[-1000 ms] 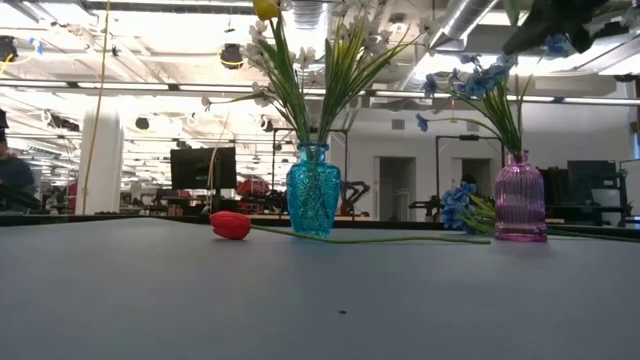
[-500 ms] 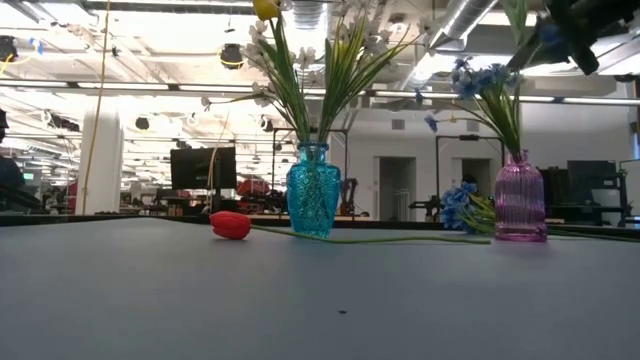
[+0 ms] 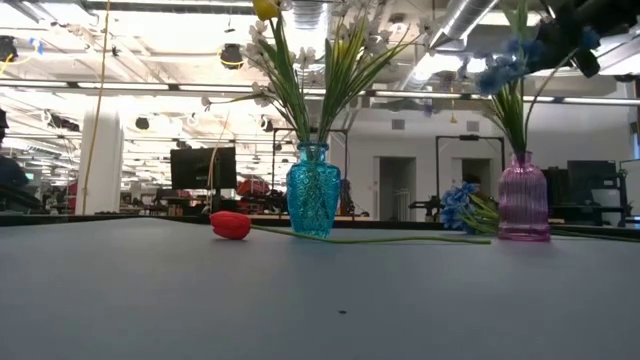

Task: Sort flowers into vase by color
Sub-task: Put the top red flower into the violet vase, then put the blue flowers into the violet vase

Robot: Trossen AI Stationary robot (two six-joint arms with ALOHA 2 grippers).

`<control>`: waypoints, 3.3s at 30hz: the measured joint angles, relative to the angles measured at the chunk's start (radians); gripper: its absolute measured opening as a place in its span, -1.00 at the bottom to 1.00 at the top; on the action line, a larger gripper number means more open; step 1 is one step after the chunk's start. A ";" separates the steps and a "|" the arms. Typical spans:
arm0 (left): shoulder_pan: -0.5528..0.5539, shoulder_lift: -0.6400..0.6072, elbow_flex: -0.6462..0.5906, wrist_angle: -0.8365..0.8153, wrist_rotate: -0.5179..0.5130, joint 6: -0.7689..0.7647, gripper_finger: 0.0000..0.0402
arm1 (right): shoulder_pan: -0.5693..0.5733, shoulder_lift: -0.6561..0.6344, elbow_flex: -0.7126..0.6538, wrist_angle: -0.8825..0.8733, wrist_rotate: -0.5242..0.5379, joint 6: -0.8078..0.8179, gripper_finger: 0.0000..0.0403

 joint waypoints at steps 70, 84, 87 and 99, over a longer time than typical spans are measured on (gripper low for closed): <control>-0.059 0.000 0.000 -0.029 0.053 0.030 -0.31 | -0.001 0.010 0.283 -0.238 -0.160 0.073 -0.15; -0.317 -0.001 -0.116 -0.184 -0.041 0.143 -0.31 | 0.011 0.165 0.412 0.191 -0.807 0.050 -0.15; -0.350 -0.001 -0.227 -0.163 -0.085 0.114 -0.31 | 0.061 0.222 0.412 0.213 -0.902 0.064 -0.15; -0.383 0.000 -0.642 0.041 -0.139 -0.144 -0.31 | 0.297 0.223 0.412 0.000 -1.101 0.346 -0.15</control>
